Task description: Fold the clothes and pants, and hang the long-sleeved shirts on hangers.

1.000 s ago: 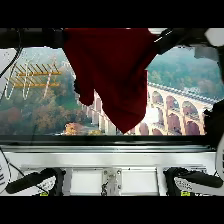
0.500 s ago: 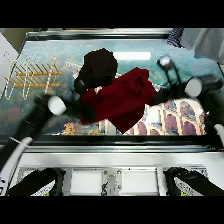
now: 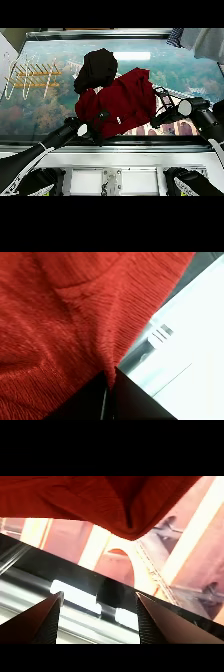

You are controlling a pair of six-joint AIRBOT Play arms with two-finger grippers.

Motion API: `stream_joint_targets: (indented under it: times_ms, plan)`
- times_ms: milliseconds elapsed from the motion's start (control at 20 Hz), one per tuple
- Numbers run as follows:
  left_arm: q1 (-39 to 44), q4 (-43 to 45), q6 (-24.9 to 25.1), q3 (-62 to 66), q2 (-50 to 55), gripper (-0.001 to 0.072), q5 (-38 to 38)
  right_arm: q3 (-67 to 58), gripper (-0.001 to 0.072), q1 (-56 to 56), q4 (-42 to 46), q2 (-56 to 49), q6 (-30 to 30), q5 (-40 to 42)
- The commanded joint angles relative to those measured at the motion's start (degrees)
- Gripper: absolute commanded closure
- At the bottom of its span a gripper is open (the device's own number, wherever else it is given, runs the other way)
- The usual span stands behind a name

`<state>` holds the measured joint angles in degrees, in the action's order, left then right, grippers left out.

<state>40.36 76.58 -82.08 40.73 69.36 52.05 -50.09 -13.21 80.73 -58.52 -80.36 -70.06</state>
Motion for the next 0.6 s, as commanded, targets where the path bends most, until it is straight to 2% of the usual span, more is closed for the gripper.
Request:
stream_joint_targets:
  times_ms: [0,100,200,400,550]
  plan:
    - [0.72,0.5,-0.44,-0.07,0.52,0.069,0.37,0.5,0.022,-5.07,-0.09,1.11,-2.54,3.26]
    - [0.72,0.44,-0.48,-1.64,-0.59,0.069,-0.46,0.2,0.0221,-8.83,2.95,0.33,-9.05,8.83]
    - [0.72,0.44,-0.87,-3.15,-2.01,0.0689,-1.05,-2.86,0.0221,-10.16,3.52,-3.5,-14.6,9.51]
    - [0.72,0.42,-0.98,-5.11,-4.61,0.069,-1.81,-14.93,0.0221,-11.89,4.42,-16.68,-19.37,6.95]
    - [0.72,0.22,-1.55,-5.92,-5.42,0.069,-2.99,-24.65,0.0221,-14.88,10.19,-27.74,-23.91,-0.74]
